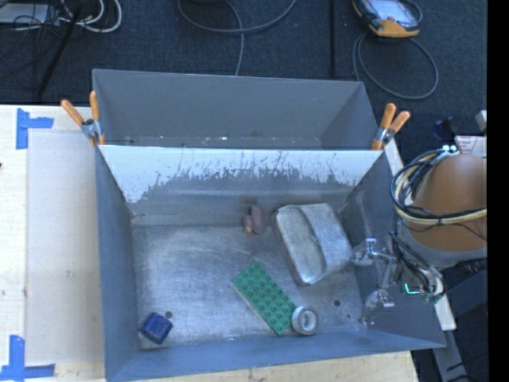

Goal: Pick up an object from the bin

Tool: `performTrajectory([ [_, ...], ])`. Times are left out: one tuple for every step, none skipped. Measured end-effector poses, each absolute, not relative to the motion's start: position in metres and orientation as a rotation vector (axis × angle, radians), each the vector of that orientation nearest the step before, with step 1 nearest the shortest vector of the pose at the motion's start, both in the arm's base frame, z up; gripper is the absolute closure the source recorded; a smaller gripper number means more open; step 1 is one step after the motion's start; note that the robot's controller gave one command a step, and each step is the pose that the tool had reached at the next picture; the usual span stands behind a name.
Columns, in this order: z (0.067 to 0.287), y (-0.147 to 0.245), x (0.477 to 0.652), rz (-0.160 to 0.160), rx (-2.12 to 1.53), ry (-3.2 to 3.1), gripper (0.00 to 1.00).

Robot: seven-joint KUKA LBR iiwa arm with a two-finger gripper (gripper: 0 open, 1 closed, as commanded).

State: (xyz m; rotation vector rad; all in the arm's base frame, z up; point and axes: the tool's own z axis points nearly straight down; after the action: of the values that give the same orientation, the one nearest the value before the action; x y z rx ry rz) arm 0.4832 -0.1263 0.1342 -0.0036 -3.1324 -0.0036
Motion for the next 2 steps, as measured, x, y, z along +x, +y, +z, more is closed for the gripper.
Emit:
performTrajectory([
  [0.075,-0.042,0.49,-0.008,0.113,-3.13,0.0],
  [0.072,0.031,0.506,0.0,0.306,-3.129,0.0],
])
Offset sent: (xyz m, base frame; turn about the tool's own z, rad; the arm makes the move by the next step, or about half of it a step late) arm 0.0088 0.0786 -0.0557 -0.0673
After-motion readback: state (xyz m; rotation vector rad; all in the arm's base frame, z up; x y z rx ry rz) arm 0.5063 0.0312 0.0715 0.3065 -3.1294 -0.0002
